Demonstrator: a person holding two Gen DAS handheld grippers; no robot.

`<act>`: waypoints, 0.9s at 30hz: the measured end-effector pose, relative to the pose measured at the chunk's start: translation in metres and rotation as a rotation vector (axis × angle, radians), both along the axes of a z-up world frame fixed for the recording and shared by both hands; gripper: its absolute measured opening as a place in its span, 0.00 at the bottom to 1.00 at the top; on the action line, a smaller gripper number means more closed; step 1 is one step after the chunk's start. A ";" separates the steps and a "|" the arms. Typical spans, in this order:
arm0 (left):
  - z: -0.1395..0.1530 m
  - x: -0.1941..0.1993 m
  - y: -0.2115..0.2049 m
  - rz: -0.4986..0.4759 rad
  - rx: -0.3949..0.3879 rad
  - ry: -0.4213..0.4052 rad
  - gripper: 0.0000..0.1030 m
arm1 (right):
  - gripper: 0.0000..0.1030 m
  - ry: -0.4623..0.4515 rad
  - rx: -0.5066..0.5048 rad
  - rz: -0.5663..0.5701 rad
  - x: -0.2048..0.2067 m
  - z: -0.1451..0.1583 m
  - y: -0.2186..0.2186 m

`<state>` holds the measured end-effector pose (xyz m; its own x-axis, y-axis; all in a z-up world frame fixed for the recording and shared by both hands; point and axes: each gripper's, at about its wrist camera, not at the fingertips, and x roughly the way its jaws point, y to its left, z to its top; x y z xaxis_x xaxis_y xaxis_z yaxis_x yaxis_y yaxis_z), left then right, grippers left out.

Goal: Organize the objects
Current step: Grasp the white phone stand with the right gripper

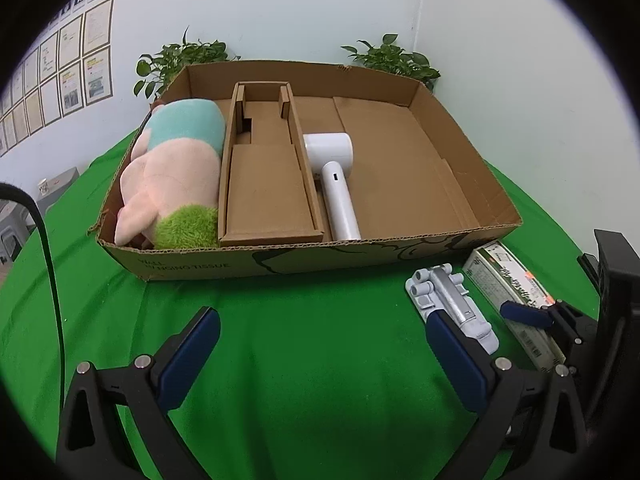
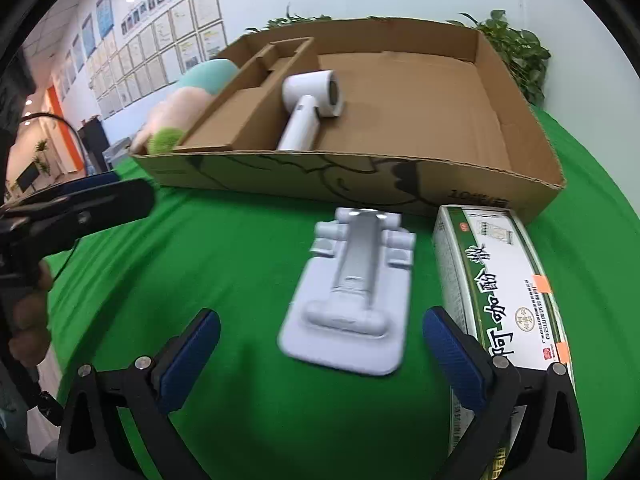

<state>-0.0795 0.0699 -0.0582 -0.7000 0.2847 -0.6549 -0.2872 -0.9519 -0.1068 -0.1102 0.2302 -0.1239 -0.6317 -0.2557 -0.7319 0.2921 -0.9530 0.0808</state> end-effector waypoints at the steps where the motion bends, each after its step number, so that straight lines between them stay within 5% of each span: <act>1: -0.001 -0.001 -0.001 0.007 0.000 -0.003 0.99 | 0.99 -0.006 0.010 -0.011 -0.002 -0.001 0.000; 8: -0.007 -0.003 -0.004 0.023 -0.008 -0.013 0.99 | 0.93 -0.023 0.086 0.019 -0.003 -0.009 -0.021; 11: -0.012 -0.004 -0.001 0.028 -0.060 -0.002 0.99 | 0.83 -0.048 0.142 -0.005 -0.007 -0.013 -0.024; 15: -0.014 -0.006 -0.003 0.022 -0.033 -0.016 0.99 | 0.65 -0.039 0.147 -0.025 -0.006 -0.010 -0.022; 18: -0.013 -0.004 -0.003 0.013 -0.023 -0.021 0.99 | 0.65 -0.038 0.150 -0.001 0.000 -0.010 -0.024; 24: -0.015 0.002 -0.001 -0.048 -0.001 -0.056 0.99 | 0.67 -0.030 0.012 0.059 0.025 0.003 -0.021; 27: -0.018 0.002 0.004 -0.058 -0.004 -0.068 0.99 | 0.99 0.005 -0.026 0.064 0.032 0.012 -0.026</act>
